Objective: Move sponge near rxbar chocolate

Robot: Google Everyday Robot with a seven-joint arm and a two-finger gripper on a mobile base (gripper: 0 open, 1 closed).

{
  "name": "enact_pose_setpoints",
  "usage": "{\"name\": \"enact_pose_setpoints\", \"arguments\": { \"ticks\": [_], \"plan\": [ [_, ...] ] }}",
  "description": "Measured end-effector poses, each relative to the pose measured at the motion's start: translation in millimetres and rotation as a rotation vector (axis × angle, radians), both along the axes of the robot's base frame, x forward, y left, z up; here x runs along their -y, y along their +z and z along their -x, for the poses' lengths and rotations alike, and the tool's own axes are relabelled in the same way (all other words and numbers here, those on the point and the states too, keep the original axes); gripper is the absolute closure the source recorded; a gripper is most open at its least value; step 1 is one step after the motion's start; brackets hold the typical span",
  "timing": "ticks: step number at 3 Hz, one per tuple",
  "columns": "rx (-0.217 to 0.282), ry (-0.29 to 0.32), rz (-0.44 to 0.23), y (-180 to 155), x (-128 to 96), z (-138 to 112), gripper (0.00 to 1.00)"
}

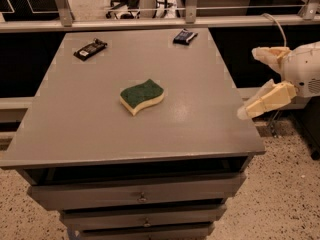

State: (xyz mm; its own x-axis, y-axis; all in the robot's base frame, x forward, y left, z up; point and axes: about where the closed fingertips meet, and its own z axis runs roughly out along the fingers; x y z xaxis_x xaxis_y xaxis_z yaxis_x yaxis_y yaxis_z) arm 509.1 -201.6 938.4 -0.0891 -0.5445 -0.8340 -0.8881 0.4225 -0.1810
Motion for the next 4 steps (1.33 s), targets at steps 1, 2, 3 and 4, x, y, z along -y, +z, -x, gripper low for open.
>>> {"name": "enact_pose_setpoints", "arguments": {
  "ticks": [1,2,3,4],
  "plan": [
    [0.021,0.06,-0.051,-6.1,-33.4,-6.9,0.0],
    [0.047,0.133,-0.118,-16.6,-88.6,-26.5,0.0],
    [0.047,0.152,-0.137,-23.0,-115.4,-39.2,0.0],
    [0.013,0.141,-0.154,-32.6,-137.1,-50.2,0.0]
  ]
}}
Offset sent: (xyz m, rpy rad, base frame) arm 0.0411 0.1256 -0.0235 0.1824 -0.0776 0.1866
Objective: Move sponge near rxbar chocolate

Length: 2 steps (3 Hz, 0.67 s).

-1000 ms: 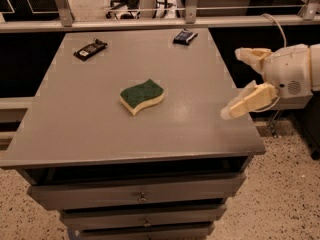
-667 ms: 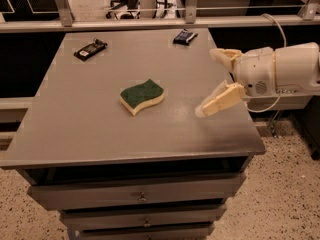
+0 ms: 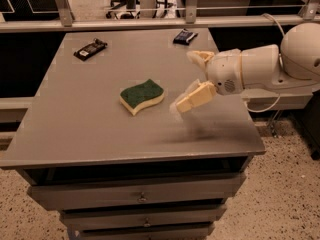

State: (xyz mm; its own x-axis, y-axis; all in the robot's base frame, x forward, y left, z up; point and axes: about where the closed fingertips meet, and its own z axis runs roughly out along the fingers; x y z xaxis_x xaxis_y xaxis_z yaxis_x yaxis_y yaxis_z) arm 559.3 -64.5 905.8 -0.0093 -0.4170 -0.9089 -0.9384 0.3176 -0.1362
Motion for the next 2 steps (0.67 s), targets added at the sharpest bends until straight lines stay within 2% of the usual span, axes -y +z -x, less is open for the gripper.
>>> {"name": "enact_pose_setpoints", "arguments": {
  "ticks": [1,2],
  "plan": [
    [-0.049,0.001,-0.023,-13.2,-21.2,-6.2,0.0],
    [-0.07,0.013,-0.07,-31.3,-38.9,-14.4,0.0]
  ]
}}
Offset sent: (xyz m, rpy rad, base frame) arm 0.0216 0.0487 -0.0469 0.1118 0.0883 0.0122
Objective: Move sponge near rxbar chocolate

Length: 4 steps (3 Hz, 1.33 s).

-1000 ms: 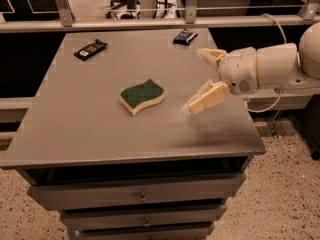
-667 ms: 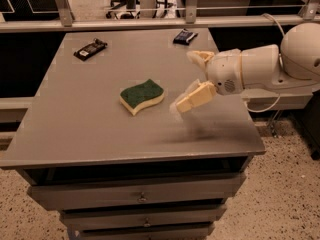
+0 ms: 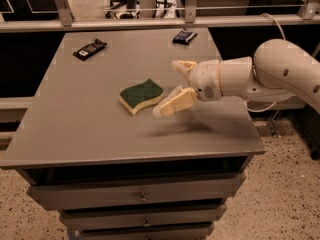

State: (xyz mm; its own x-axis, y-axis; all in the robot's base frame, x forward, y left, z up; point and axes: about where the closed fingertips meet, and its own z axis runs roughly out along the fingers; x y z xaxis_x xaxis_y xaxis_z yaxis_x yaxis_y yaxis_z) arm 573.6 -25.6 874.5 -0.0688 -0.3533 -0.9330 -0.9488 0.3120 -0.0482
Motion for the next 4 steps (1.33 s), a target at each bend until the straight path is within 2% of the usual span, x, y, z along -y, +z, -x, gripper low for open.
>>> {"name": "enact_pose_setpoints", "arguments": {
  "ticks": [1,3,4],
  "plan": [
    [0.017,0.019,-0.019,-12.7,-5.6,-7.9,0.0],
    [0.004,0.056,0.017,-33.9,-19.2,-29.0,0.0],
    [-0.008,0.073,0.018,-38.7,-27.6,-33.5,0.16]
  ]
}}
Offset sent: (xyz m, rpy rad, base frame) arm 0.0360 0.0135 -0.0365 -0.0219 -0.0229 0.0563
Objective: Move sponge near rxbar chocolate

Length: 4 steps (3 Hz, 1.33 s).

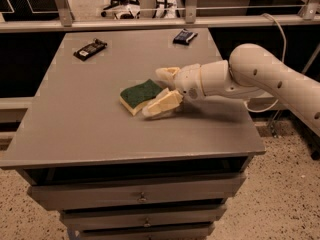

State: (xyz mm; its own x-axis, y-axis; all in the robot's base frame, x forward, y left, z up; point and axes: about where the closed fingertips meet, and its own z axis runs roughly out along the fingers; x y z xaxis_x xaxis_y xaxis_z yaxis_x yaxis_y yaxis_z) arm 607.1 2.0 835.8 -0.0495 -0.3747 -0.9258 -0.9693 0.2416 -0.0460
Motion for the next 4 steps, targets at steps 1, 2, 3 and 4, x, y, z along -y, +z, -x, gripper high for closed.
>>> {"name": "enact_pose_setpoints", "arguments": {
  "ticks": [1,2,3,4],
  "plan": [
    [-0.009,0.023,0.005,-3.4,-6.3,-1.1,0.47],
    [-0.004,0.037,-0.008,3.8,-14.1,0.4,0.78],
    [0.017,-0.038,-0.069,26.8,-18.5,-13.0,0.99],
    [0.064,-0.149,-0.071,54.3,-12.0,-44.9,1.0]
  ]
}}
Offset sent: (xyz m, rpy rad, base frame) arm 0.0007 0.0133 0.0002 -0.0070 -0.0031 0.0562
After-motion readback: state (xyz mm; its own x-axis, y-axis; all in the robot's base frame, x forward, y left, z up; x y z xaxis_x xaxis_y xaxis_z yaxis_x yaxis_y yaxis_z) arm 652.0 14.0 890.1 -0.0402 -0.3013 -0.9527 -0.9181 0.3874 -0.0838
